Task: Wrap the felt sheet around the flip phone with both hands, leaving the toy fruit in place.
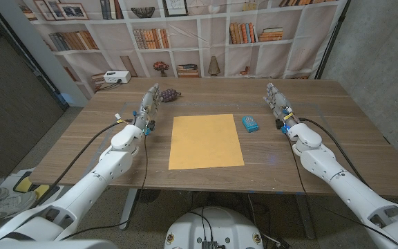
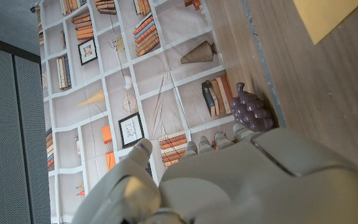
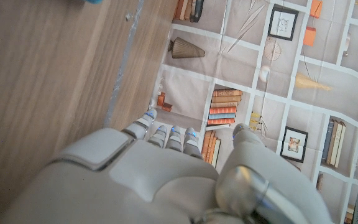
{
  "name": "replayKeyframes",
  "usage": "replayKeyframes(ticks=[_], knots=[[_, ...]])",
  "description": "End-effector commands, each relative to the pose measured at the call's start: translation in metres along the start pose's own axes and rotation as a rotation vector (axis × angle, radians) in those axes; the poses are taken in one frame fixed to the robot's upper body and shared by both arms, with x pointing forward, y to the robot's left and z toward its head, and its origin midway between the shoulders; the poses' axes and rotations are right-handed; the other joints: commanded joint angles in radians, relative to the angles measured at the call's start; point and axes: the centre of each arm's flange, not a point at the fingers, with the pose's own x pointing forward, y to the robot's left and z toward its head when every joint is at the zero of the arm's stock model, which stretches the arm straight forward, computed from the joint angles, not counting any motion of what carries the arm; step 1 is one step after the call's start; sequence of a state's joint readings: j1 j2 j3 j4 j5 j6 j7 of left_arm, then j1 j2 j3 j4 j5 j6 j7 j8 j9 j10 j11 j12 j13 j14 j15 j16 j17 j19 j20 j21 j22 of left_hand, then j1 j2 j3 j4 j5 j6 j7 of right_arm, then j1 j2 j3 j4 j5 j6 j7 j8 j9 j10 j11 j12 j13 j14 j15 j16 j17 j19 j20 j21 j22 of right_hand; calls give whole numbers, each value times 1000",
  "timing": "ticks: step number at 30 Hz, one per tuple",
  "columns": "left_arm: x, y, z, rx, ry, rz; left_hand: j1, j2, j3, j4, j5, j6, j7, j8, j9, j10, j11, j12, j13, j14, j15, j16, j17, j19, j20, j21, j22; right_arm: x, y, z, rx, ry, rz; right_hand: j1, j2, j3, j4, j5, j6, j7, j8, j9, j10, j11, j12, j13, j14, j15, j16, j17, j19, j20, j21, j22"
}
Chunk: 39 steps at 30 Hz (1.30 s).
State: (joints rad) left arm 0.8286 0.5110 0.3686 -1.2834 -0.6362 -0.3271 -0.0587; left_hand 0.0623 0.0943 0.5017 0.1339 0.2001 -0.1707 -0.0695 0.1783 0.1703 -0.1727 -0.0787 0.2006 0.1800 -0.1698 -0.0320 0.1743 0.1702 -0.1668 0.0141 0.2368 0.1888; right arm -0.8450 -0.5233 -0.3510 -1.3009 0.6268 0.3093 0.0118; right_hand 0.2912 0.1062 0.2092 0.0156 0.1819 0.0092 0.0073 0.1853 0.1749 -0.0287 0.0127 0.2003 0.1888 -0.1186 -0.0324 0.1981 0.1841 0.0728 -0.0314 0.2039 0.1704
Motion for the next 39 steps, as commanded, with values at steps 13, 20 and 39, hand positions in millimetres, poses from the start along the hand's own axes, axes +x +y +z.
replayKeyframes(ticks=[13, 20, 39], knots=[[13, -13, 14, 46, -26, 10, -3, 16, -4, 0, 5, -103, 2, 14, 4, -166, 8, 6, 4, -210, 20, 8, 3, -73, 17, -1, 4, -16, -20, 14, -336, 51, -117, 48, -42, 0, -58, 7, 64, 0, 15, 5, 82, 41, 18, 1, 107, 69, 22, -1, 84, 77, 13, 4], [9, -19, 11, 41, -6, 7, -6, 7, -12, -3, 6, -52, -5, 21, 6, -121, 39, 19, 6, -155, 72, 19, 3, -40, 49, 8, 5, -18, -12, 14, -464, 88, -110, 70, -31, 11, -76, 5, 86, -16, 18, 7, 104, 48, 19, 2, 144, 98, 28, 1, 95, 118, 11, 5], [2, -25, 17, 52, -3, -5, -10, 0, -18, -5, 6, -33, -8, 19, 8, -101, 71, 22, 8, -145, 77, 14, 4, -31, 64, 8, 6, -46, 17, 28, -816, 140, -73, 101, -18, 28, -100, 2, 92, -33, 15, 8, 127, 45, 21, 4, 175, 99, 32, 3, 105, 134, 10, 6]])
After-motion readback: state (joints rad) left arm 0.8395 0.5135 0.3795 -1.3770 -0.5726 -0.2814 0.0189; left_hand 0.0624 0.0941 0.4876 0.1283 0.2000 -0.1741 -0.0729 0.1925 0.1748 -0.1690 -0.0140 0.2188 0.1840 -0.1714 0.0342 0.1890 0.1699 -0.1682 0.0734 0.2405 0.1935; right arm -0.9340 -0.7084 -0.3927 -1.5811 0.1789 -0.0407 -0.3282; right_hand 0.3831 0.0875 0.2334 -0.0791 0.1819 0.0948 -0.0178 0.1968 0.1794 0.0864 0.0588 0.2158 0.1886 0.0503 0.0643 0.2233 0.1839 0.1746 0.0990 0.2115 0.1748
